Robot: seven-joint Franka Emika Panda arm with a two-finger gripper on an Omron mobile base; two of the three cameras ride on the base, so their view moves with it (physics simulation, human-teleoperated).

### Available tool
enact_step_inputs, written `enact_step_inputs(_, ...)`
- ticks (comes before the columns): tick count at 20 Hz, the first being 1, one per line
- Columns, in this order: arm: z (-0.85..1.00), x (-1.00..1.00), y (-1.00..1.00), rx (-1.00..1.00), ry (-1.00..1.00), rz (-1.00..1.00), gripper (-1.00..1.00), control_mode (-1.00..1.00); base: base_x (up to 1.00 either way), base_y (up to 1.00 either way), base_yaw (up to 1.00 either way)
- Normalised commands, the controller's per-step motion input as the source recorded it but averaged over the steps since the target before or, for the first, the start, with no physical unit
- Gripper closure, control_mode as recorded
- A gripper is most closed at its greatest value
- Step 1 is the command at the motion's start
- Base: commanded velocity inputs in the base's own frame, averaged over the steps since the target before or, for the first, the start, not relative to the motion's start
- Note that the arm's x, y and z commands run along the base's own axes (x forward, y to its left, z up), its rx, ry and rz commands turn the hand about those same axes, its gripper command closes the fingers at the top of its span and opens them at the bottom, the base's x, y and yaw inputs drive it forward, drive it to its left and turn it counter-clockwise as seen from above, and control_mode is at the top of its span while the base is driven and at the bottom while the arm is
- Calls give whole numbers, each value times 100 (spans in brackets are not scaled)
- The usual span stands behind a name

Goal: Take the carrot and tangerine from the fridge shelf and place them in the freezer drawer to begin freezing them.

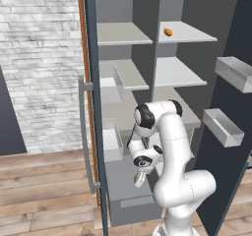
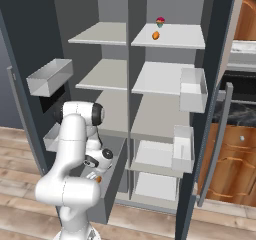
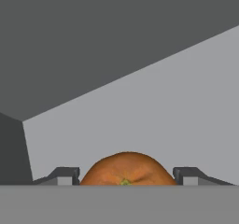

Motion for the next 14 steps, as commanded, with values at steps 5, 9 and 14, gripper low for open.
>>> enact_step_inputs(5, -46, 0, 2, 0, 7, 0, 100, -100, 0, 0, 0)
enact_step_inputs(9, -44, 3, 14, 0, 9, 0, 100, -100, 0, 0, 0)
enact_step_inputs(14, -42, 4, 11, 0, 10, 0, 100, -100, 0, 0, 0)
